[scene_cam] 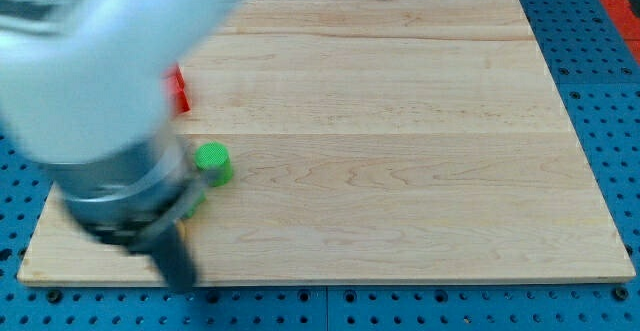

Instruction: Push the blue cube to the top left to the yellow hexagon

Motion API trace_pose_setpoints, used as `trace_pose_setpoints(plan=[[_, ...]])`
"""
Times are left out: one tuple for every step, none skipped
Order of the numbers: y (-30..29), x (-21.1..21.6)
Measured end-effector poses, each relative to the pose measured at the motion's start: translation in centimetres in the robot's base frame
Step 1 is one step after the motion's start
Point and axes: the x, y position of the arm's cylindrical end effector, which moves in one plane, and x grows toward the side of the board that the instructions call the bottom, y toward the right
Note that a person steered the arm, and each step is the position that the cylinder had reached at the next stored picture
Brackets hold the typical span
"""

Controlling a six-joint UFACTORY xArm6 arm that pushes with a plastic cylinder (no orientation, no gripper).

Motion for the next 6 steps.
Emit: trace_pose_setpoints(plan=[[-4.7,-0.8],[-7.7,-3.3],[-6.9,-6.2],[-6.1,-8.3],[-6.0,-8.6],[-6.5,-8.6]])
